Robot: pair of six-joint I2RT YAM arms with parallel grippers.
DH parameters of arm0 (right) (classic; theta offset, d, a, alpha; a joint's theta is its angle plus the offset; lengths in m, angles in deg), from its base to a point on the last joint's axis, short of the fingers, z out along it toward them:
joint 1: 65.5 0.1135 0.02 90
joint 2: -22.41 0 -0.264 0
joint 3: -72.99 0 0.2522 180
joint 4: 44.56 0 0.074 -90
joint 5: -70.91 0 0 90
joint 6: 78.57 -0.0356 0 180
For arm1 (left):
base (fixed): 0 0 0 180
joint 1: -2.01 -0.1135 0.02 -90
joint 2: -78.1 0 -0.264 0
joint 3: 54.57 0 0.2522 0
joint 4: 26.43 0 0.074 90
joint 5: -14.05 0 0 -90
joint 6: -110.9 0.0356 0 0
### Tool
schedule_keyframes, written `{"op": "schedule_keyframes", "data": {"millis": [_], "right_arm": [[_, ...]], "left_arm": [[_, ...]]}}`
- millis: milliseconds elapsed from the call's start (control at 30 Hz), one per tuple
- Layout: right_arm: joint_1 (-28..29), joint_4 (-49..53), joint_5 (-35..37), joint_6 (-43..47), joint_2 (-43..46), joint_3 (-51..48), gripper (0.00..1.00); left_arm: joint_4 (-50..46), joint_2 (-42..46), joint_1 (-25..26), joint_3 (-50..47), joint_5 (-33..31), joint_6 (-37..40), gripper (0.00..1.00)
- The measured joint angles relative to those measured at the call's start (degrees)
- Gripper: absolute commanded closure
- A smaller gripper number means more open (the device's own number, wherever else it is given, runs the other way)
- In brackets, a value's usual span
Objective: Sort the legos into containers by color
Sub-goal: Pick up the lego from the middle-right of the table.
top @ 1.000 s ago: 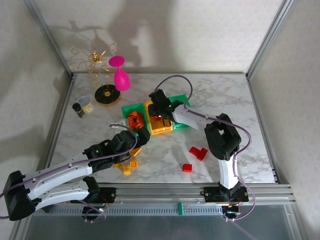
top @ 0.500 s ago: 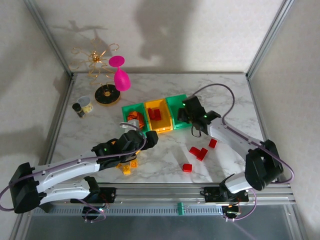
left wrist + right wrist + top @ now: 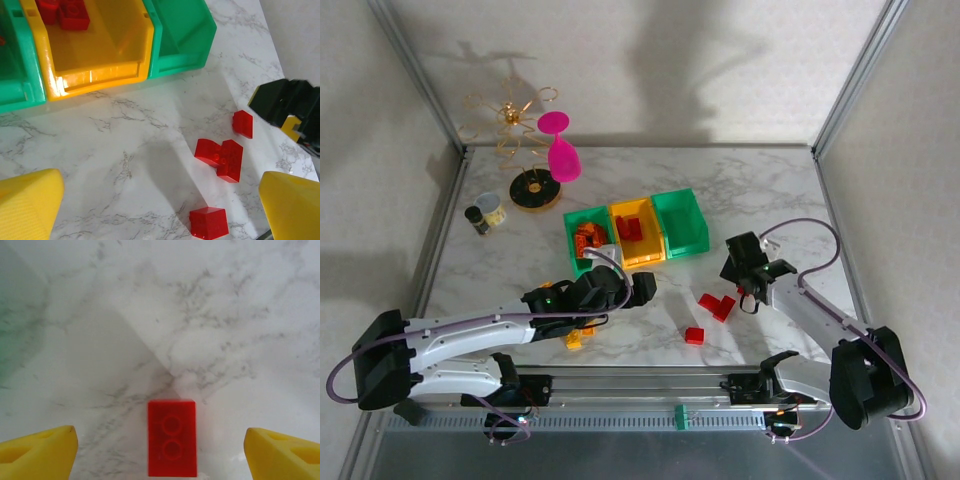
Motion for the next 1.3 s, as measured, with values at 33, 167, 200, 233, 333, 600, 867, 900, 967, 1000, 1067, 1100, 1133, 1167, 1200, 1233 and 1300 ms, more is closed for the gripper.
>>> {"op": "schedule_keyframes", "data": {"millis": [33,167,200,233,333,600,867,900,967,1000,1067,1100,1133,1167,1200,1233,1300], "right_arm": [[-0.02,-0.22,-0.04,-0.24,-0.24,-0.57,0.21],[-0.11,-3.19,-1.38,-0.17,-1.97,-2.73,0.33],[-0.11,-4.09,-1.81,0.02,-2.69,-3.17,0.35],[-0.13,-4.70,-2.14,0.20,-3.32,-3.41,0.38],[-0.85,-6.78,-3.34,0.63,-5.20,-3.72,0.41],[-1.73,-9.42,-4.31,2.36,-7.48,-3.85,0.55],[-1.73,-10.14,-4.59,4.52,-7.65,-3.82,0.70],[-1.73,-10.14,-4.59,4.76,-7.65,-3.80,0.71],[-1.70,-9.90,-4.66,5.18,-7.65,-3.63,0.72],[-1.70,-9.51,-4.72,5.57,-7.65,-3.41,0.72],[-1.55,-8.46,-4.83,6.38,-7.65,-2.45,0.73],[-1.27,-7.72,-4.72,6.62,-7.65,-1.57,0.73],[-0.79,-7.06,-4.44,6.73,-7.65,-0.55,0.73],[-0.07,-6.36,-4.17,6.86,-7.65,0.70,0.73],[0.94,-5.64,-3.74,7.04,-7.65,2.23,0.72],[2.01,-5.07,-3.30,7.17,-7.65,3.72,0.72],[4.46,-4.33,-2.86,7.67,-7.67,7.04,0.72]], "left_arm": [[0.00,0.00,0.11,0.00,0.04,0.02,0.00],[0.02,0.00,0.44,0.00,0.07,0.02,0.00],[0.02,0.00,0.44,0.00,0.09,0.02,0.00],[0.02,0.00,0.44,0.00,0.09,0.02,0.00],[0.02,0.00,0.44,0.00,0.09,0.00,0.00],[0.02,0.00,0.44,0.00,0.07,0.00,0.00],[0.02,-0.42,0.44,0.00,0.04,0.00,0.00],[0.02,-0.63,0.44,0.00,0.04,0.00,0.00],[-0.02,-0.83,0.44,0.00,0.04,0.00,0.00],[-0.02,-0.83,0.44,0.00,0.02,0.00,0.00],[-0.02,-0.83,0.44,0.00,-0.02,0.00,0.00],[-0.04,-0.81,0.44,0.00,-0.04,0.00,0.00],[-0.04,-0.76,0.44,0.00,-0.17,0.00,0.00],[-0.13,-0.68,0.44,0.00,-0.42,0.00,0.00],[-0.39,-0.46,0.44,0.00,-0.94,-0.02,0.00],[-0.68,-0.20,0.44,0.00,-1.38,0.00,0.00],[-1.38,0.90,0.42,0.00,-2.21,-0.04,0.00]]}}
